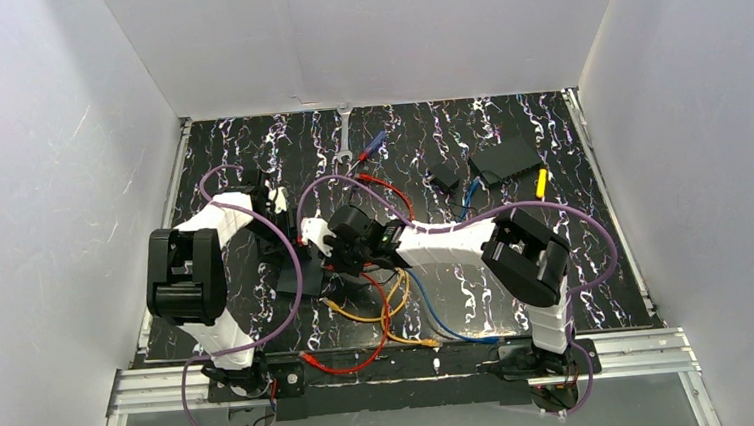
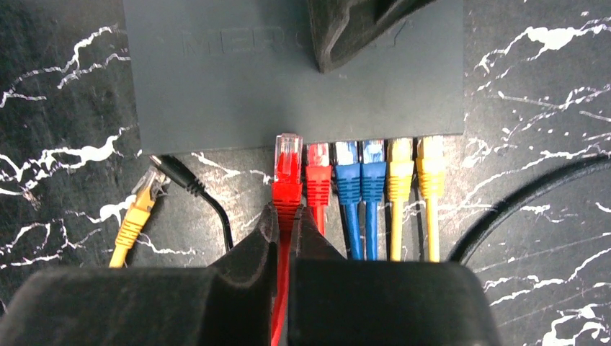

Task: Insert the plug into the switch port
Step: Insert the connector into the switch port.

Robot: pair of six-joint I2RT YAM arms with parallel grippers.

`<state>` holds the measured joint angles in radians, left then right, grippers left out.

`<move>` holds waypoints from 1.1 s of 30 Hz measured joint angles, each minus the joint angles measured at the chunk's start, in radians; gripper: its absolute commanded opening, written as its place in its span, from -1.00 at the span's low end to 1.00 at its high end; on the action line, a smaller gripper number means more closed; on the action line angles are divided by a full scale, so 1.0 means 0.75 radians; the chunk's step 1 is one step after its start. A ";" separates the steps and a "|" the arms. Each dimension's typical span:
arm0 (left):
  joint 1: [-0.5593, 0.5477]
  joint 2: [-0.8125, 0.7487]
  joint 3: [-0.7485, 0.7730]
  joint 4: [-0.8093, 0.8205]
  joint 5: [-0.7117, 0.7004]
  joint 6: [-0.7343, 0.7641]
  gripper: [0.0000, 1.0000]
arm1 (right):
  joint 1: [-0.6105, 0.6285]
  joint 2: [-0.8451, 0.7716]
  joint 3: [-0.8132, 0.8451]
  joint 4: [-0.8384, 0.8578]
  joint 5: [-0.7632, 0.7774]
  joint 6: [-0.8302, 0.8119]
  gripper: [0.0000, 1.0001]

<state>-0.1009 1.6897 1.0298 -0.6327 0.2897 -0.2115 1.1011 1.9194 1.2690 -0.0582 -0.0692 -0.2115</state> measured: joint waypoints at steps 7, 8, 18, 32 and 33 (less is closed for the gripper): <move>0.001 0.004 0.004 -0.005 0.000 -0.001 0.36 | 0.000 0.000 0.000 -0.070 0.005 -0.022 -0.97; 0.001 0.004 0.004 -0.005 0.000 -0.002 0.36 | 0.000 0.000 0.000 -0.079 0.005 -0.028 -0.97; 0.001 0.005 0.005 -0.006 0.000 -0.002 0.36 | 0.000 0.006 0.025 -0.129 0.007 -0.036 -0.97; 0.001 0.006 0.006 -0.006 0.001 -0.002 0.36 | 0.000 0.090 0.051 -0.112 0.019 0.003 -0.97; 0.001 0.007 0.006 -0.006 0.001 -0.002 0.36 | 0.000 0.090 0.051 -0.106 0.019 0.006 -0.97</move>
<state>-0.1005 1.6947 1.0344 -0.6373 0.2905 -0.2127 1.1011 1.9869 1.3071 -0.1375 -0.0547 -0.2073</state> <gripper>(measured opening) 0.683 0.069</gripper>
